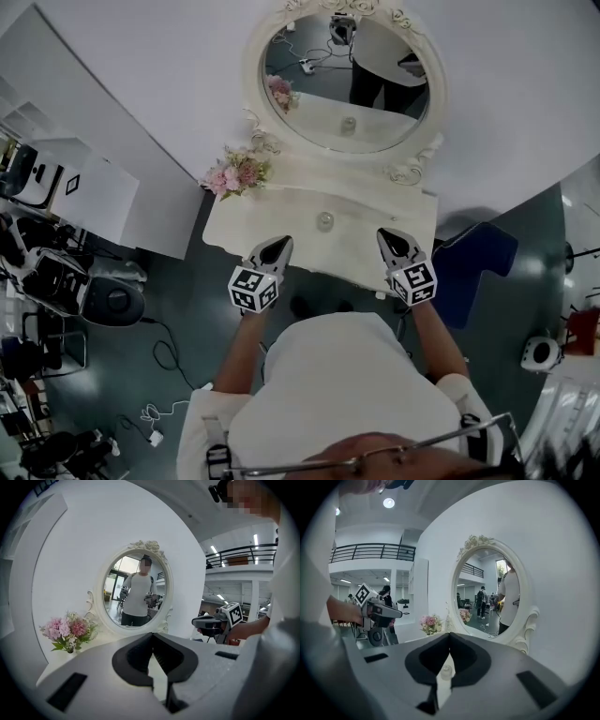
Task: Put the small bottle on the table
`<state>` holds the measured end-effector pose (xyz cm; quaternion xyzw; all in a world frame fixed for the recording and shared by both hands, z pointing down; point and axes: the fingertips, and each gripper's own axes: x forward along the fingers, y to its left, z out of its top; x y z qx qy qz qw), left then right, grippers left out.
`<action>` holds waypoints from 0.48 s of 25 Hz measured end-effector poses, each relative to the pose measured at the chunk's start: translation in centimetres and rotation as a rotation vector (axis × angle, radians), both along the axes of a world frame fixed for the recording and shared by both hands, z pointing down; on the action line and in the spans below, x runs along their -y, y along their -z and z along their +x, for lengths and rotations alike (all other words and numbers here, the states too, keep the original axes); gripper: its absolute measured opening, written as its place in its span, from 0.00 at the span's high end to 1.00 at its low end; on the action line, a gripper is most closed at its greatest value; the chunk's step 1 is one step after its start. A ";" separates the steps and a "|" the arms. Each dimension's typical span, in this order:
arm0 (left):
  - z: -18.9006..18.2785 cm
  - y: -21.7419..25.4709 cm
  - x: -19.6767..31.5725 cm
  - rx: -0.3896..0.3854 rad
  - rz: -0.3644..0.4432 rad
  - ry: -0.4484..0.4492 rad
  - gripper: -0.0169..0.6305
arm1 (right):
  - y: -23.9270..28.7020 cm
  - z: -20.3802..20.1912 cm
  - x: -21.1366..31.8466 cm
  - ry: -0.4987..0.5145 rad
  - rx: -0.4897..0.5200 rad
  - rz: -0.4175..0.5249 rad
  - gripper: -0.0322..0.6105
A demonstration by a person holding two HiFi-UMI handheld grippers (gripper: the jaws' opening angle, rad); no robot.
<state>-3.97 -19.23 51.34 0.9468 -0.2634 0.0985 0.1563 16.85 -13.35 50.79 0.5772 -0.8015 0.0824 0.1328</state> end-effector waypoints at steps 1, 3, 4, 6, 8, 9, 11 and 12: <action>0.0 -0.1 0.0 -0.001 -0.001 -0.002 0.97 | 0.0 -0.1 0.1 0.001 0.000 0.000 0.94; -0.1 -0.2 0.1 -0.004 -0.004 -0.002 0.97 | -0.2 -0.2 0.4 0.002 0.003 -0.006 0.94; -0.1 -0.2 0.2 -0.006 -0.005 0.000 0.97 | -0.3 -0.2 0.6 0.003 0.004 -0.008 0.94; -0.1 -0.1 0.5 -0.008 -0.003 0.005 0.97 | -0.4 -0.3 0.9 0.007 0.004 -0.009 0.94; -0.2 0.0 0.7 -0.007 0.004 0.009 0.97 | -0.3 -0.3 1.0 0.008 0.003 -0.008 0.94; -0.2 0.1 0.9 -0.008 0.006 0.009 0.97 | -0.2 -0.4 1.1 0.009 0.003 -0.008 0.94; -0.3 0.1 1.2 -0.015 0.001 0.009 0.97 | -0.2 -0.4 1.5 0.011 0.007 -0.008 0.94; -0.3 0.1 1.4 -0.019 -0.004 0.008 0.97 | -0.2 -0.5 1.6 0.011 0.009 -0.009 0.94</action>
